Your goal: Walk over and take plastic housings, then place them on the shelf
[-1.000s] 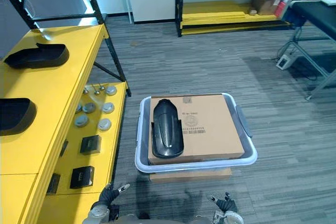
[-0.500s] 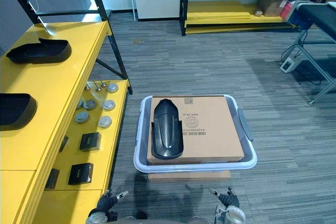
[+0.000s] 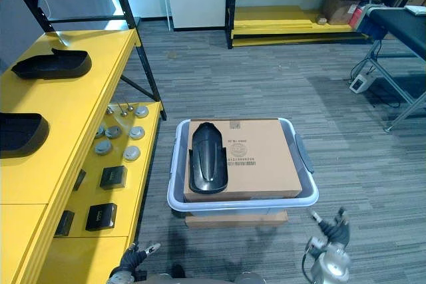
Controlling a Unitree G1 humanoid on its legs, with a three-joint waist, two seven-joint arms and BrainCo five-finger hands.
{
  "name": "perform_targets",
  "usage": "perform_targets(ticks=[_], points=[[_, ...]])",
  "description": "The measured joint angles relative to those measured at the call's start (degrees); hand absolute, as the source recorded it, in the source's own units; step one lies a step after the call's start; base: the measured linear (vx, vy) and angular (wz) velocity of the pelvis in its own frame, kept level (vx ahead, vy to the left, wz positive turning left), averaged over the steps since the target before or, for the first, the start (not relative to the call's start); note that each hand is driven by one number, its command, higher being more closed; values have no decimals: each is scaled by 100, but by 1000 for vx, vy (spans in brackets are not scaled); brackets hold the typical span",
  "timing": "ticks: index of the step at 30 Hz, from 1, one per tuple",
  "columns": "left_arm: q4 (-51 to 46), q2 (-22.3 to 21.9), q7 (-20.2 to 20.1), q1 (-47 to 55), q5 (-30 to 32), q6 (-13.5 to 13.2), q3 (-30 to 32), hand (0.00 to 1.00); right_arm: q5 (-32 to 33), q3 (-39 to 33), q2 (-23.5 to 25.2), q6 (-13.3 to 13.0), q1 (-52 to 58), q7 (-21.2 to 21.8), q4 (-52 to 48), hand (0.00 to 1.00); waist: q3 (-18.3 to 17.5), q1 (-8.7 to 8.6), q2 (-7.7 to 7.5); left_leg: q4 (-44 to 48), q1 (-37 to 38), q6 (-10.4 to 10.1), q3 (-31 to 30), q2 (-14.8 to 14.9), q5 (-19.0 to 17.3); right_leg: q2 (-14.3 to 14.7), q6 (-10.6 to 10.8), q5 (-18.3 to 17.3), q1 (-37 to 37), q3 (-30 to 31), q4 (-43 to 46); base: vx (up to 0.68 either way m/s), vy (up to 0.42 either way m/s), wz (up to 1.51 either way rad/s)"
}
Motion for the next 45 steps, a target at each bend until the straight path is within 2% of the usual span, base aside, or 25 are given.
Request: perform_targets(ticks=[4,8,11,12,13,14,15,16,17,18,19,22,25,26,27,28,30,32,36,39,45], points=[[-90,14,-3,-20,13,-67,-58,0,-553,635,-264,-28,-635,-73,-28,0,-18,45,-25,-42,-108,45,-317,-75,78,-30,-11,-2,30,-233,-41,207,-14,44],[-322,72,-2,-19,15,-93,-250,0,-1057,1279,-456,-11,-1669,-81,767,0,4,140,-35,-33,-146,43,-656,-152,80,-35,-11,-2,307,-556,-186,140,-16,58],[-496,77,4,-28,19,-119,-365,0,-1361,1460,-439,190,-2240,-121,1662,0,30,392,-20,46,-340,42,-874,-175,81,-48,-10,-1,332,-776,-220,117,-35,54],[-496,82,5,-14,25,-112,-369,0,-1484,1483,-395,301,-2382,-155,2034,0,50,400,-19,95,-376,42,-991,-183,81,-45,-9,-1,382,-887,-148,167,-47,62],[-496,80,7,-21,25,-111,-379,0,-1535,1484,-384,350,-2431,-197,2188,0,88,397,-2,144,-381,41,-1053,-169,82,-49,-9,-1,390,-917,-18,151,-43,63],[-500,8,13,-57,29,-110,-391,0,-1623,1485,-399,443,-2580,-232,2500,0,225,392,180,271,-379,40,-1166,3,83,-69,11,-84,106,-897,701,90,-21,43],[-519,-32,15,-92,37,-107,-391,0,-1664,1492,-393,460,-2614,-241,2606,0,290,390,259,330,-385,39,-1230,102,84,-41,52,-299,1,-839,817,39,-27,39],[-529,-32,21,-67,53,-113,-386,0,-1776,1604,-367,542,-2661,-279,2780,0,364,396,255,429,-400,31,-1231,142,89,142,47,-404,30,-776,-125,42,-79,34],[-541,69,33,-99,55,-114,-387,0,-1841,1637,-282,588,-2719,-307,2909,0,394,390,38,504,-461,13,-1228,-16,74,49,-32,326,-33,-726,-919,49,-83,44],[-496,119,35,-172,57,-112,-387,0,-1888,1637,-274,616,-2762,-321,2970,0,488,365,-5,577,-478,-54,-1282,-85,22,-43,-49,650,-112,-725,-904,120,-119,41],[-449,-21,53,-251,57,-109,-395,0,-2013,1655,-314,754,-2885,-331,3372,0,501,409,163,617,-560,-108,-1224,50,-10,114,-77,755,-108,-768,-927,95,-70,22],[-373,-105,58,-268,57,-78,-395,0,-2257,1743,-160,848,-2944,-352,3644,0,528,368,197,608,-555,-120,-1197,89,-4,161,-86,747,-106,-748,-971,81,-62,-4],[-376,-103,116,-360,55,-81,-395,0,-2468,1725,-51,914,-2936,-402,3609,0,575,359,103,994,-652,-124,-1181,-19,-7,3,-87,748,-14,-720,-957,77,11,-4],[-376,-109,143,-409,55,-87,-393,0,-2549,1714,-21,987,-2922,-457,3595,0,630,369,3,992,-801,-226,-1179,-194,-212,-128,-83,751,34,-723,-902,39,73,4],[-372,-115,145,-406,55,-82,-400,0,-2584,1712,-26,1013,-2898,-477,3569,0,603,352,60,669,-766,-259,-1217,-174,-67,-97,-76,746,34,-736,-889,93,133,-7],[-379,-81,161,-392,54,-83,-404,0,-2630,1698,-41,1033,-2841,-517,3543,0,550,372,137,373,-641,-186,-1167,-101,130,-44,51,641,56,-718,-893,86,83,2],[-393,59,177,-487,54,-82,-447,0,-2678,1621,40,1037,-2795,-630,3509,0,625,374,-80,332,-661,-185,-1160,-222,130,-153,101,603,29,-755,-866,68,73,10],[-382,125,188,-442,53,-70,-447,0,-2675,1491,118,1056,-2664,-623,3268,0,609,377,-143,341,-636,-185,-1159,-269,130,-218,102,603,28,-750,-781,36,69,3],[-395,116,271,-428,53,-72,-443,0,-2677,1525,364,1049,-2367,-571,2539,0,609,386,-142,357,-465,-184,-1063,-278,128,-258,104,602,141,-686,-731,8,12,-9],[-399,61,268,-424,54,-73,-445,0,-2678,1555,357,1021,-2102,-578,1834,0,607,359,-144,356,-376,-184,-1030,-241,128,-257,104,602,196,-621,-732,-31,-40,-11],[-398,-9,265,-427,58,-77,-446,0,-2674,1691,346,886,-1662,-609,1039,0,566,332,-154,342,-298,-184,-894,-224,128,-223,104,602,194,-472,-751,-48,-30,-14]])
